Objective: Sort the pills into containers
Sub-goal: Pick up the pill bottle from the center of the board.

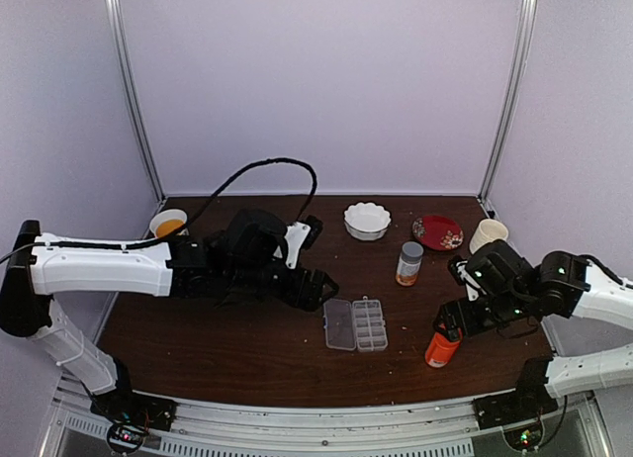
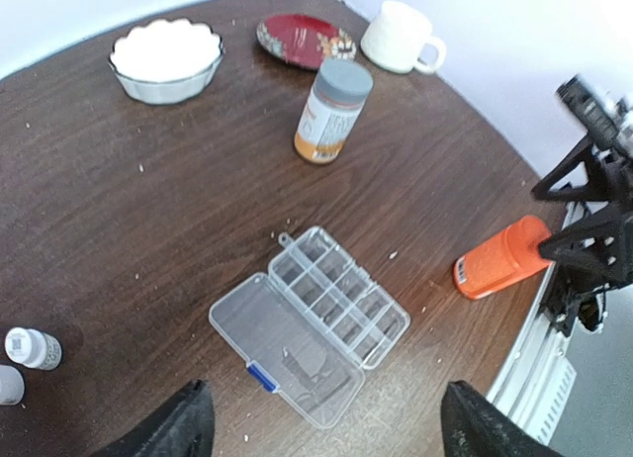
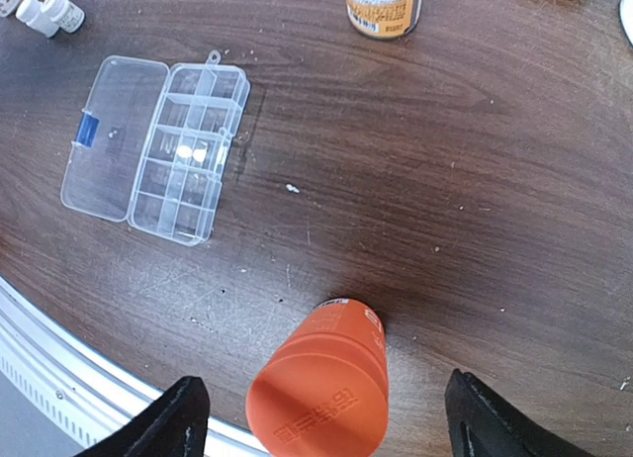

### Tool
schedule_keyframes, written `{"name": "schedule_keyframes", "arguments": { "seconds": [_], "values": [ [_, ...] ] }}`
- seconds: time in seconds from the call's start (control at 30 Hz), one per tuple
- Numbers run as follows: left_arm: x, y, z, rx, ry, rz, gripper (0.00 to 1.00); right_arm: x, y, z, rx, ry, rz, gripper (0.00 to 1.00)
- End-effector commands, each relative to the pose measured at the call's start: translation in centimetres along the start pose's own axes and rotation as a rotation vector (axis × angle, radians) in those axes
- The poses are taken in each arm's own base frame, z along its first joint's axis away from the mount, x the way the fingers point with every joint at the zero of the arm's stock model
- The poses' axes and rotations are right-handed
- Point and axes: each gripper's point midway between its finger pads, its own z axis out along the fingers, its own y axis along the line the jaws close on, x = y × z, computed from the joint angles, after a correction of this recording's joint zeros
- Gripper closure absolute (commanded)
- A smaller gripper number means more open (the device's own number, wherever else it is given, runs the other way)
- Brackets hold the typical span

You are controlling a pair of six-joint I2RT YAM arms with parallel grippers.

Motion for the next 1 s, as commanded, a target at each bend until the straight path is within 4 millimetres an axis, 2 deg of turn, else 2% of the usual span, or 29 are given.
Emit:
{"name": "schedule_keyframes", "arguments": {
  "seconds": [0.0, 0.13, 0.2, 0.3, 0.4, 0.63, 0.8, 0.97],
  "values": [
    [-2.7, -0.3, -1.6, 0.015, -0.148, 0.004, 0.14, 0.8, 0.5, 1.0, -0.017, 0.048, 0.002, 0.15],
    [-2.9, 1.3, -2.3, -0.047, -0.210, -0.056, 0.04, 1.1, 0.8, 1.2, -0.029, 0.062, -0.013, 0.16],
    [-3.1, 1.8, -2.7, -0.064, -0.247, -0.072, 0.03, 1.3, 0.8, 1.3, -0.027, 0.068, -0.019, 0.17],
    [-3.5, 2.0, -3.5, -0.068, -0.289, -0.079, 0.02, 1.8, 0.6, 1.5, -0.014, 0.091, -0.024, 0.17],
    [-3.9, 1.7, -3.9, -0.052, -0.304, -0.060, 0.02, 2.1, 0.1, 1.6, 0.012, 0.104, -0.026, 0.20],
    [-4.6, 0.8, -4.7, 0.004, -0.368, -0.010, 0.03, 2.8, 0.2, 2.4, 0.039, 0.150, -0.048, 0.19],
    [-4.5, 1.6, -5.6, -0.022, -0.405, 0.014, 0.03, 3.2, 0.0, 3.0, 0.074, 0.166, -0.064, 0.20],
    [-3.8, 2.3, -5.3, -0.068, -0.354, 0.009, 0.04, 3.4, -0.3, 3.6, 0.113, 0.181, -0.078, 0.26]
  ]
}}
